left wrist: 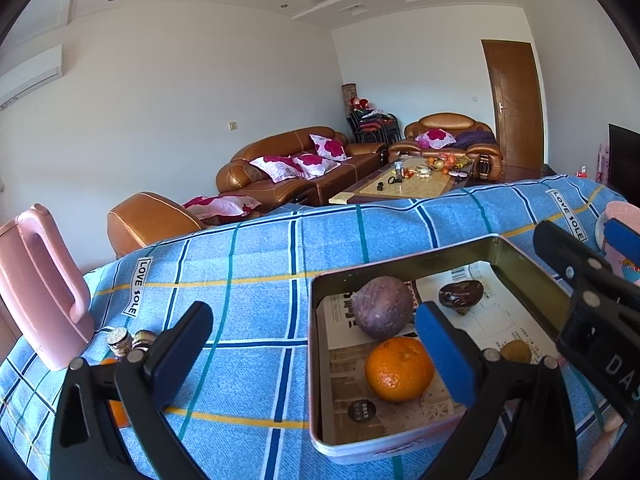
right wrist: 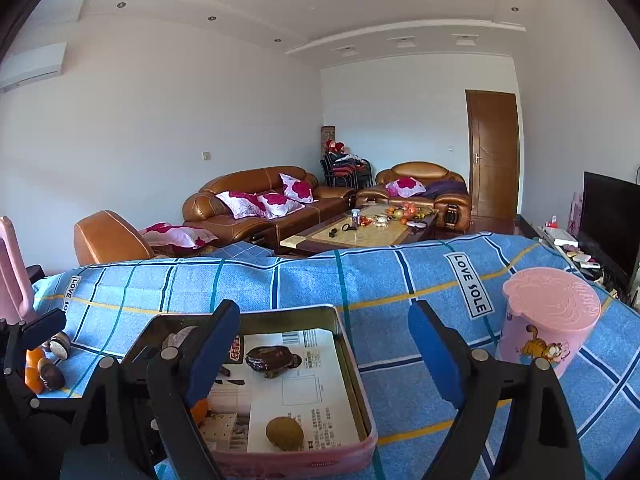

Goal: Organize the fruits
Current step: 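Withdraw both open grippers from the tray back toward the fruit pile, then lower the right gripper around a mandarin orange and close it, then grasp another mandarin with the left gripper while the right gripper holds its mandarin, then carry both held mandarins over the pink tin tray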

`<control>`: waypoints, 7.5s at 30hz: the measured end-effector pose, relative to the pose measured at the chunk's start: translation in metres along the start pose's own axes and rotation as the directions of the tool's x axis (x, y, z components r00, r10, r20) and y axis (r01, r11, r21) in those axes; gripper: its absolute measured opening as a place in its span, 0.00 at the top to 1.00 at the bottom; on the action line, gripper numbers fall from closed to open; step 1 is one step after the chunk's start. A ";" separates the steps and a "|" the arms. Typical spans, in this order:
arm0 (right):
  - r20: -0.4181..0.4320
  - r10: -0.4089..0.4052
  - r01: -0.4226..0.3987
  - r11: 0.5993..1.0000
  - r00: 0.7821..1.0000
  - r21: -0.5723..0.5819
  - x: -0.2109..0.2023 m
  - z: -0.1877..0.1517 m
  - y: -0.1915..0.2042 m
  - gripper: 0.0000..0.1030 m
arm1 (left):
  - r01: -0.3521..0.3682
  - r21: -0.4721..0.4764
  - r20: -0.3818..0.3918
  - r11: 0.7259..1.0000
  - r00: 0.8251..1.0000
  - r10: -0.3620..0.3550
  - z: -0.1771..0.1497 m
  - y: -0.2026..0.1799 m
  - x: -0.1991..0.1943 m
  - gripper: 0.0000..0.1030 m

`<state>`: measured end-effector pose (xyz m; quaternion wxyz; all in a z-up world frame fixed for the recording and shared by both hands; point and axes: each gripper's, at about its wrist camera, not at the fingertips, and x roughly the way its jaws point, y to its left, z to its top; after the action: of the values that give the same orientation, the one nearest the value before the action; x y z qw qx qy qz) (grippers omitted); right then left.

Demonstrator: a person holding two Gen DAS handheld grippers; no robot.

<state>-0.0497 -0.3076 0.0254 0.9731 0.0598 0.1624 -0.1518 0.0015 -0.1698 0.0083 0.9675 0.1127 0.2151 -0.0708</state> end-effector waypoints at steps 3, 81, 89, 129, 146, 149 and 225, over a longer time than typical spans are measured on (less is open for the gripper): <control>-0.010 0.006 -0.006 1.000 1.000 0.025 -0.006 -0.003 -0.002 0.15 | 0.012 0.001 0.005 1.000 1.000 -0.012 -0.002 0.003 -0.005 0.00; -0.577 0.473 -0.574 0.819 0.666 0.009 0.024 -0.082 0.300 0.56 | -0.270 -0.278 -0.248 0.922 0.947 0.203 -0.059 0.300 0.027 0.00; -0.551 0.496 -0.591 0.807 0.671 0.007 0.009 -0.077 0.272 0.60 | -0.188 -0.246 -0.239 0.951 0.962 0.128 -0.059 0.287 0.033 0.00; -0.431 0.457 -0.486 0.873 0.778 0.048 0.007 -0.055 0.207 0.60 | -0.042 -0.312 -0.422 0.949 0.901 -0.099 -0.081 0.260 0.084 0.34; -0.315 0.393 -0.429 0.902 0.864 -0.049 -0.009 -0.047 0.200 0.60 | -0.032 -0.254 -0.217 0.967 0.976 -0.025 -0.067 0.245 0.042 0.64; -0.240 0.363 -0.392 0.916 0.900 -0.083 -0.017 -0.041 0.196 0.60 | -0.048 -0.220 -0.137 0.974 0.990 0.018 -0.059 0.240 0.031 0.64; -0.077 0.013 -0.024 0.990 0.997 -0.141 -0.016 -0.011 0.011 0.60 | 0.171 -0.053 -0.009 0.984 0.985 -0.171 -0.016 0.027 -0.019 0.64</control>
<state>-0.0635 -0.2909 0.0208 0.9694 -0.0024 0.2091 -0.1285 -0.0168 -0.1382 0.0078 0.9590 0.0693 0.2322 -0.1472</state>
